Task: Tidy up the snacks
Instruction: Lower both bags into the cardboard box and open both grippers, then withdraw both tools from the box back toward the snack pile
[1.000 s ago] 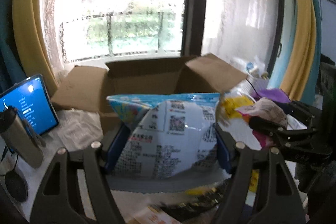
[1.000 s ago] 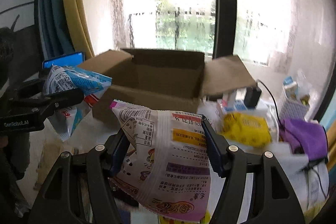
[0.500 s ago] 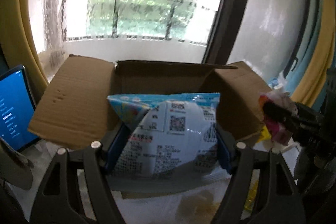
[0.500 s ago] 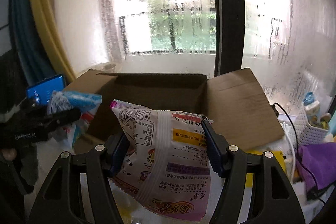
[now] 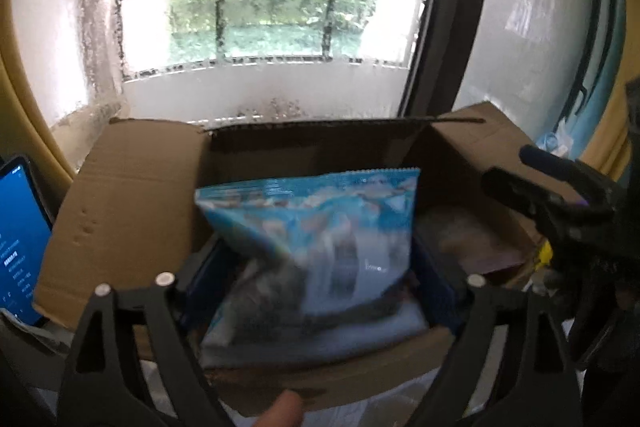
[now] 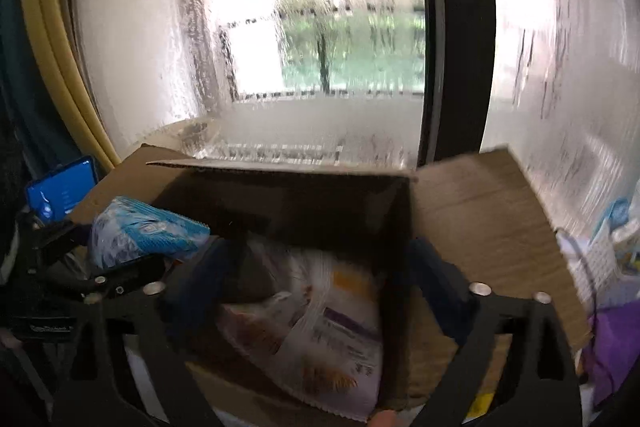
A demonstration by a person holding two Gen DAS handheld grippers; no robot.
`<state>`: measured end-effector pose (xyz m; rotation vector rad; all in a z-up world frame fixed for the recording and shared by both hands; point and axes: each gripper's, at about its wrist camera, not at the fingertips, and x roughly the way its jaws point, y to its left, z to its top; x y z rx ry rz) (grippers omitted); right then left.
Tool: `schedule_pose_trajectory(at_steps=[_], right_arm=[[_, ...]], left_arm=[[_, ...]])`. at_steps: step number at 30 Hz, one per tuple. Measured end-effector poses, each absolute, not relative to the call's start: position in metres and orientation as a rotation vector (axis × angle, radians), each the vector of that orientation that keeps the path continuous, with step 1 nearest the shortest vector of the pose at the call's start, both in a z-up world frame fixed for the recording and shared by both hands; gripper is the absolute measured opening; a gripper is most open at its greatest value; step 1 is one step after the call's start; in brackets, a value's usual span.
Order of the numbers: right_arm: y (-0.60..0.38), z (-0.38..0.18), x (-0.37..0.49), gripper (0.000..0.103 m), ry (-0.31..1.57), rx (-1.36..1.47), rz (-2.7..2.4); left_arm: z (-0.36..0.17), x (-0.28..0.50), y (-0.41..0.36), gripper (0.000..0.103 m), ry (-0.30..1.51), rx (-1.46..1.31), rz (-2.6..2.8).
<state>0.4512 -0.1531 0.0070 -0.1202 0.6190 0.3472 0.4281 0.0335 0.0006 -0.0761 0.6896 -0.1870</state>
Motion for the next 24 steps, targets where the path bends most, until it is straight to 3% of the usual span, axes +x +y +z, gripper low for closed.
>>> schedule_pose_trajectory(at_steps=[24], right_arm=[[-0.154, 0.017, 0.365, 0.095, 0.672, -0.179, 0.444]], left_arm=[[0.039, 0.329, 0.035, 0.094, 0.588, -0.041, -0.158]])
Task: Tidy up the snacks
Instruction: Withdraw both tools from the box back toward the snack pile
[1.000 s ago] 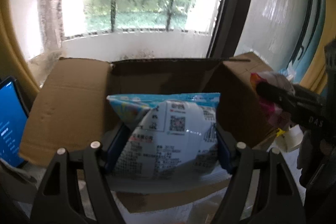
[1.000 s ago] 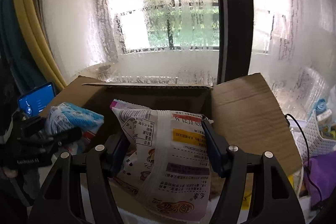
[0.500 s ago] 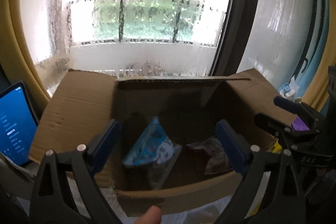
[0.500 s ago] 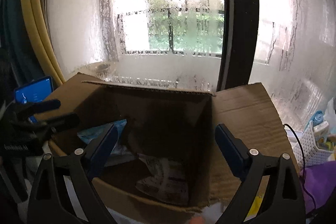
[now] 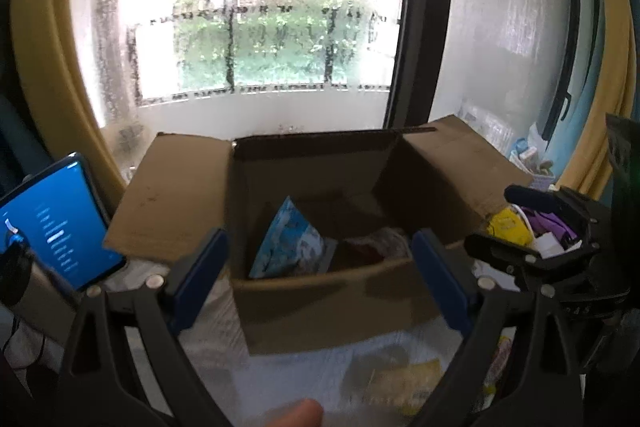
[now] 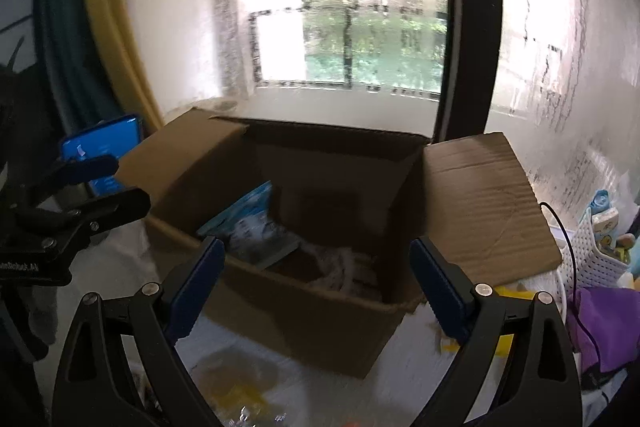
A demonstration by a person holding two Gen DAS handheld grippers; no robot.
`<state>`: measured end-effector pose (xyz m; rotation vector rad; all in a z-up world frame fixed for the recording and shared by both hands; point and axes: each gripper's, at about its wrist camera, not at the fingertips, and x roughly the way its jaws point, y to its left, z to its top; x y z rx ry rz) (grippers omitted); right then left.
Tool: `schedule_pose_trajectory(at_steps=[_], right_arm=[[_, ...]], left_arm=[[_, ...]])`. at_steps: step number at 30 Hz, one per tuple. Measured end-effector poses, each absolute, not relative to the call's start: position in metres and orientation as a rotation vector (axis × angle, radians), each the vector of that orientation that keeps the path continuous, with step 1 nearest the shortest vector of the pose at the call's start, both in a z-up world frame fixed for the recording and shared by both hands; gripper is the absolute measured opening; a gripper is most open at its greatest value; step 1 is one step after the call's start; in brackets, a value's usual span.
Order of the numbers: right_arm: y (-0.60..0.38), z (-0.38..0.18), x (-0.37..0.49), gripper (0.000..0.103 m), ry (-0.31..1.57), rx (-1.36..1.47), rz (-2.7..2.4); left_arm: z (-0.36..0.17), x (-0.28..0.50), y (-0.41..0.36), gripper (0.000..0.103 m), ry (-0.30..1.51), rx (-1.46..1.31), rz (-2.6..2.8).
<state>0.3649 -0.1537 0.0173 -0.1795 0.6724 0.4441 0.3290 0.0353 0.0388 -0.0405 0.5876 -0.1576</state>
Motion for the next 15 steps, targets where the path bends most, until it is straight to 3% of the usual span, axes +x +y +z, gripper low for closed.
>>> schedule_pose_trajectory(at_steps=[15], right_arm=[[-0.133, 0.006, 0.291, 0.095, 0.694, -0.236, 0.562]], left_arm=[[0.018, 0.232, 0.048, 0.094, 0.598, -0.042, -0.178]])
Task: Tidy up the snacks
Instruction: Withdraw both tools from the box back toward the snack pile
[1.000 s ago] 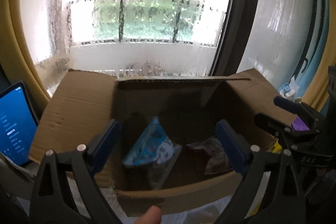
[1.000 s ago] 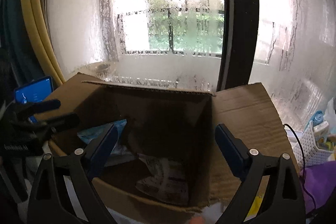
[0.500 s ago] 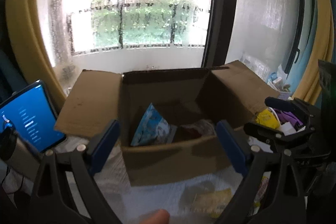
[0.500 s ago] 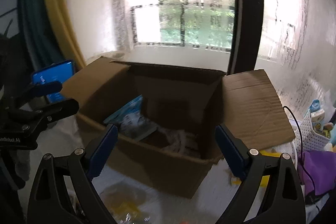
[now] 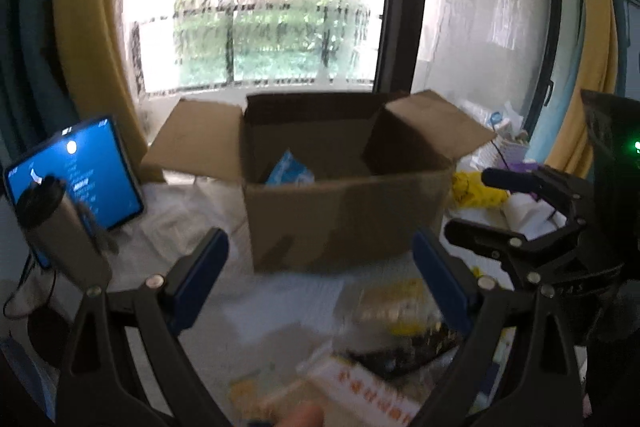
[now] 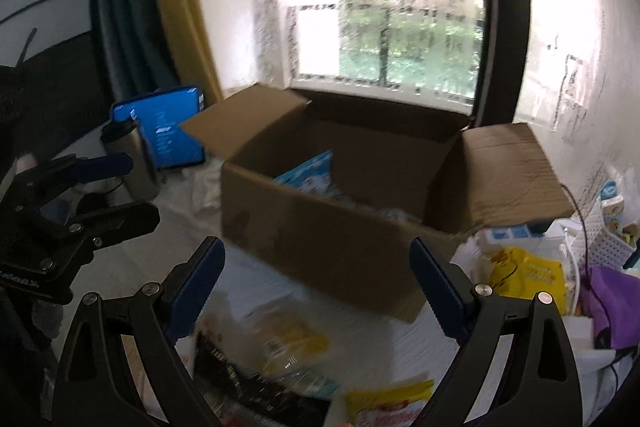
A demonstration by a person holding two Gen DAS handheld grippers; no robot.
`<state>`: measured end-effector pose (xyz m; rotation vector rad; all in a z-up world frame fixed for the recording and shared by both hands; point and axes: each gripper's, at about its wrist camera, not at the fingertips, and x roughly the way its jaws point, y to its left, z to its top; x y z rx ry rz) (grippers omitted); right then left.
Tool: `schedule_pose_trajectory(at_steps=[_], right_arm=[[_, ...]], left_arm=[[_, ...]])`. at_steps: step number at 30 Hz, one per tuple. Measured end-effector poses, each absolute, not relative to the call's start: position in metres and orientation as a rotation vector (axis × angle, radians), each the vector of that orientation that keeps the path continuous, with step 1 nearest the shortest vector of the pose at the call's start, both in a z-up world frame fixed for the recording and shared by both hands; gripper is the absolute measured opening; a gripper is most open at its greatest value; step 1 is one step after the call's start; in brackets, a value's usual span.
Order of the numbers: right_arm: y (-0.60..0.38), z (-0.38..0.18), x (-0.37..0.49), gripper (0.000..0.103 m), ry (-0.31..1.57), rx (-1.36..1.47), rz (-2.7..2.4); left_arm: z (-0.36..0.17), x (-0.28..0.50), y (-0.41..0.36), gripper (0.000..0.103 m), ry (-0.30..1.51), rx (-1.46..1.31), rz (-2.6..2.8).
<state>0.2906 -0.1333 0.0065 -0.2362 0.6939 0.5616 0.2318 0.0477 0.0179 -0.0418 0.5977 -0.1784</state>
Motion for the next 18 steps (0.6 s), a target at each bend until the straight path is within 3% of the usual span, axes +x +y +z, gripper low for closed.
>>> schedule_pose_trajectory(at_steps=[18], right_arm=[[-0.087, -0.051, 0.221, 0.095, 0.828, -0.307, 0.740]], left_arm=[[-0.059, 0.121, 0.105, 0.094, 0.682, -0.187, 0.033]])
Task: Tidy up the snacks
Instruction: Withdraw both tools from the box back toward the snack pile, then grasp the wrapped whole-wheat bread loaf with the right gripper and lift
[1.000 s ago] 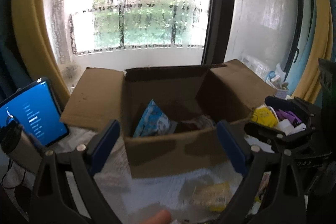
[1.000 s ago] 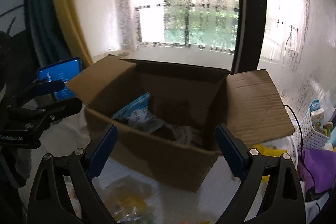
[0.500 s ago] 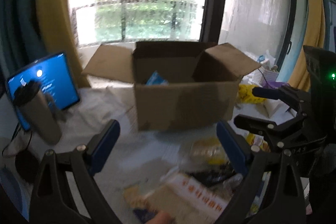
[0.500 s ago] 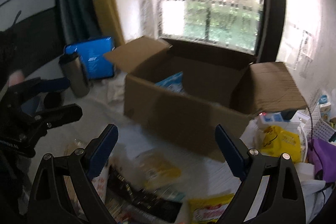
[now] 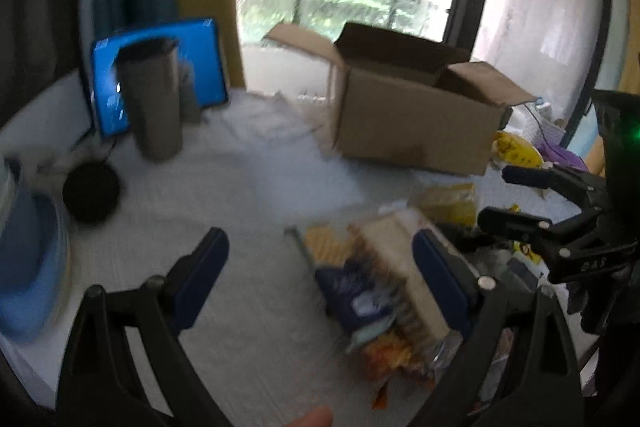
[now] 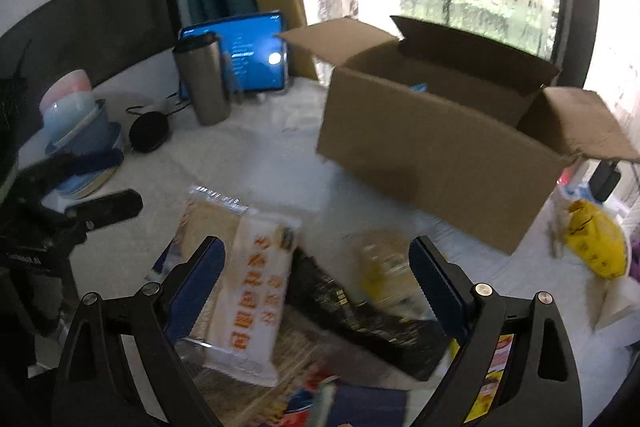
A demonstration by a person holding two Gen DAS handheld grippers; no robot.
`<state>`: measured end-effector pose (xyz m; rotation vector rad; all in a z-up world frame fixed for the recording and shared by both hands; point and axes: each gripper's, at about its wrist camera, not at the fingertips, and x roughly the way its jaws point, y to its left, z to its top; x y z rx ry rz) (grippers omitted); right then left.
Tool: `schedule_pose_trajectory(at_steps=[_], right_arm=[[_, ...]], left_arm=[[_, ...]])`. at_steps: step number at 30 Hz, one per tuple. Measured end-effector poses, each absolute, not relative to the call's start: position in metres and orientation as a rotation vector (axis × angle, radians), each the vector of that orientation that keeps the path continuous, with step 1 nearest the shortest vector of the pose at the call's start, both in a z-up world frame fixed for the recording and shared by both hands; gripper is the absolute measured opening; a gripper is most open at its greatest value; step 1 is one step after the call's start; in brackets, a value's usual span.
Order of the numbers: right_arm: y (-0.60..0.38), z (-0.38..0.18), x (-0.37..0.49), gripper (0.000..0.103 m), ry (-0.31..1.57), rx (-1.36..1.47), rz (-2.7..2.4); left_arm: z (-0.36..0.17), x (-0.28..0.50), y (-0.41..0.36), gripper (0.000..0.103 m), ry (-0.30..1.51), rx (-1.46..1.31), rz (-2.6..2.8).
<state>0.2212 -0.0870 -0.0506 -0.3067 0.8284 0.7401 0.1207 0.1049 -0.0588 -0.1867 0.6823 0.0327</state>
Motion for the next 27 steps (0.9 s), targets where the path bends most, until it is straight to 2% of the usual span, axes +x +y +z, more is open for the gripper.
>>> schedule_pose_trajectory(at_steps=[4, 21, 24, 25, 27], right_arm=[[-0.079, -0.062, 0.213, 0.095, 0.862, -0.312, 0.766], [-0.047, -0.104, 0.208, 0.095, 0.989, -0.270, 0.870], [-0.045, -0.114, 0.209, 0.095, 1.067, -0.226, 0.907], [-0.045, -0.116, 0.209, 0.094, 1.078, -0.209, 0.908], [-0.048, -0.114, 0.207, 0.083, 1.061, -0.202, 0.926]], left_arm=[[-0.083, 0.116, 0.112, 0.094, 0.741, -0.308, 0.039], [-0.125, 0.108, 0.121, 0.094, 0.816, -0.354, 0.065], [-0.127, 0.110, 0.122, 0.094, 0.819, -0.354, 0.070], [-0.127, 0.111, 0.123, 0.094, 0.821, -0.354, 0.073], [-0.128, 0.111, 0.123, 0.094, 0.825, -0.353, 0.077]])
